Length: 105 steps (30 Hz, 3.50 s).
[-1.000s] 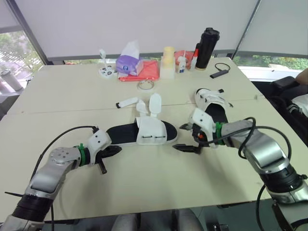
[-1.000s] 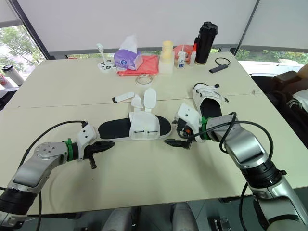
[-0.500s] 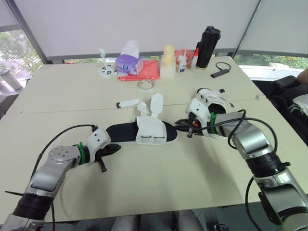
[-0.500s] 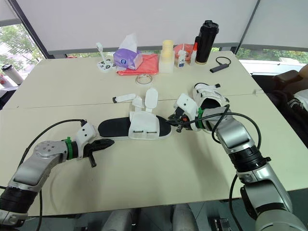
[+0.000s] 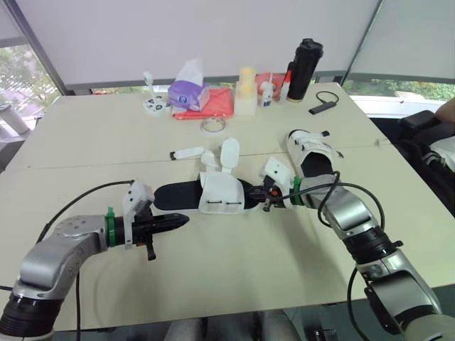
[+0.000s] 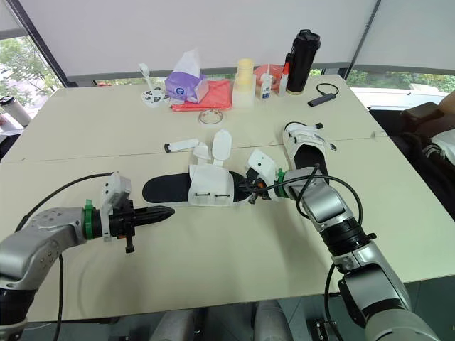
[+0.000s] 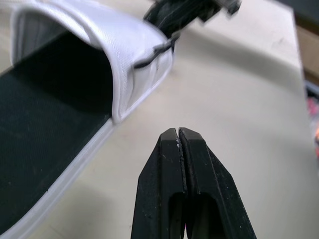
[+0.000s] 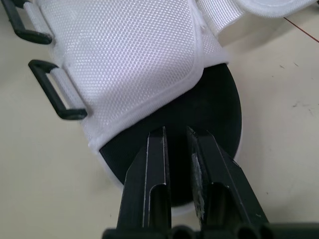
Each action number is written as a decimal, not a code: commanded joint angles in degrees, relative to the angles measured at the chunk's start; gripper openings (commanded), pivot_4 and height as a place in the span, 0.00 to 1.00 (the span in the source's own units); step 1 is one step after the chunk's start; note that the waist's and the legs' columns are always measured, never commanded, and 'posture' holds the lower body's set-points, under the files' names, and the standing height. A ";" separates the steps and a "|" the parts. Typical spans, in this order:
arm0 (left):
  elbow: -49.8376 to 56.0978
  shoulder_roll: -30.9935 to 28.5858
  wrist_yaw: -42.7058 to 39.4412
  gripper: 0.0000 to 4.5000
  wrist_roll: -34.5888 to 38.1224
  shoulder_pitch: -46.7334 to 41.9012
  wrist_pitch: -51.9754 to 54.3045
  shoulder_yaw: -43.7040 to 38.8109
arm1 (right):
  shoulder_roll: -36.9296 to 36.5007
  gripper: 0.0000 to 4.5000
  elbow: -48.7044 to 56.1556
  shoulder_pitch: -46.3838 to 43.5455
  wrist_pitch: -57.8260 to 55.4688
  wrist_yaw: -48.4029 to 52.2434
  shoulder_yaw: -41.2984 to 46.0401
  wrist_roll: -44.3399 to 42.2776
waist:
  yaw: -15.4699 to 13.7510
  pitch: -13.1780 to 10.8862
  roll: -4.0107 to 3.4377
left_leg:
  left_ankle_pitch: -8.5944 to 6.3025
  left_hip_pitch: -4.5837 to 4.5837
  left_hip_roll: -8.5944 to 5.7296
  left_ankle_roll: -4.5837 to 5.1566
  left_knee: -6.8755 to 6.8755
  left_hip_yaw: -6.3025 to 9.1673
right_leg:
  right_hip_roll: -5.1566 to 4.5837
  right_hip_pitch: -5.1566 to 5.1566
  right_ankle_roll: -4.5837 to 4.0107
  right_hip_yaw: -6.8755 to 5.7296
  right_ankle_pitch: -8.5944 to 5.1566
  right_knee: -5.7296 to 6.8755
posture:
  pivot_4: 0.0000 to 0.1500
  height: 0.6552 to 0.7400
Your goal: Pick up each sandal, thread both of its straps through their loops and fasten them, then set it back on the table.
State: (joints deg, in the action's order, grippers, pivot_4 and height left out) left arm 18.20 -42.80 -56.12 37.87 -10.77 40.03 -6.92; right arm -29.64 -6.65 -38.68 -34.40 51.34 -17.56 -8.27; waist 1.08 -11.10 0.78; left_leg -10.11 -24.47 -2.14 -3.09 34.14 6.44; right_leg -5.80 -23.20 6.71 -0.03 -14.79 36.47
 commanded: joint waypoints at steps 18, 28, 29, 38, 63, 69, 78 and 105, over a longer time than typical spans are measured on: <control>-32.18 13.12 7.98 0.00 -6.45 -24.41 -4.13 0.51 | 0.58 0.00 0.57 0.31 0.88 0.49 -1.13 3.17 | -0.27 0.03 0.05 | 0.04 0.05 0.00 -0.04 0.03 0.06 | 0.11 0.10 0.24 -0.01 0.13 0.02 | 1.00 1.00; -48.08 16.95 6.66 0.43 -7.14 -33.12 -3.08 -0.91 | 1.06 0.00 1.82 0.95 0.39 0.47 -1.40 3.99 | 0.06 0.04 0.06 | 0.06 0.05 0.00 -0.07 0.04 0.06 | 0.12 0.07 0.39 -0.01 0.22 0.09 | 1.00 1.00; -48.83 17.05 6.55 0.52 -6.99 -33.61 -2.99 -1.23 | 1.10 0.00 1.90 0.99 0.38 0.49 -1.40 4.05 | 0.06 0.04 0.06 | 0.06 0.05 -0.01 -0.07 0.04 0.06 | 0.12 0.08 0.39 -0.01 0.23 0.09 | 1.00 1.00; -59.60 19.99 11.57 0.99 -1.69 -41.56 5.91 -9.84 | 1.32 0.00 2.59 1.10 -0.01 0.34 -1.50 4.41 | 0.10 0.04 0.07 | 0.08 0.05 -0.01 -0.10 0.06 0.09 | 0.12 0.08 0.40 -0.01 0.22 0.12 | 1.00 1.00; -80.81 28.68 12.96 0.99 -2.24 -53.23 2.34 -17.14 | 1.49 0.00 4.52 1.63 -1.40 -0.42 -1.45 4.89 | 0.03 0.04 0.08 | 0.11 0.05 -0.03 -0.16 0.06 0.08 | 0.12 0.06 0.42 -0.01 0.23 0.18 | 1.00 1.00; -79.51 28.76 9.47 0.99 -0.84 -53.30 5.72 -18.61 | 1.20 0.00 5.34 1.95 -1.83 -0.48 -1.28 4.94 | 0.02 0.04 0.08 | 0.12 0.05 -0.03 -0.17 0.06 0.09 | 0.12 0.06 0.42 -0.02 0.23 0.18 | 1.00 1.00; -75.26 28.10 4.37 0.99 1.30 -51.94 8.51 -19.61 | 1.30 0.00 5.28 1.88 -1.75 -0.72 -1.31 5.12 | 0.08 0.03 0.08 | 0.12 0.05 -0.02 -0.17 0.06 0.09 | 0.12 0.06 0.42 -0.02 0.23 0.19 | 1.00 1.00; -72.04 27.32 -1.75 0.99 -7.05 -50.45 -0.41 -9.30 | 1.30 0.00 4.96 1.57 -1.22 -1.02 -1.25 5.53 | 0.05 0.04 0.08 | 0.14 0.06 -0.02 -0.21 0.06 0.09 | 0.12 0.06 0.42 -0.01 0.23 0.21 | 1.00 1.00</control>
State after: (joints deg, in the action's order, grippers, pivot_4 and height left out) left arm -53.47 -14.90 -57.23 32.32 -59.40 41.88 -17.11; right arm -28.33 -2.37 -37.25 -35.68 50.34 -18.46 -3.11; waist 1.13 -11.07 0.86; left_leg -9.97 -24.41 -2.17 -3.30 34.20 6.53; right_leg -5.68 -23.14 7.13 -0.05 -14.55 36.67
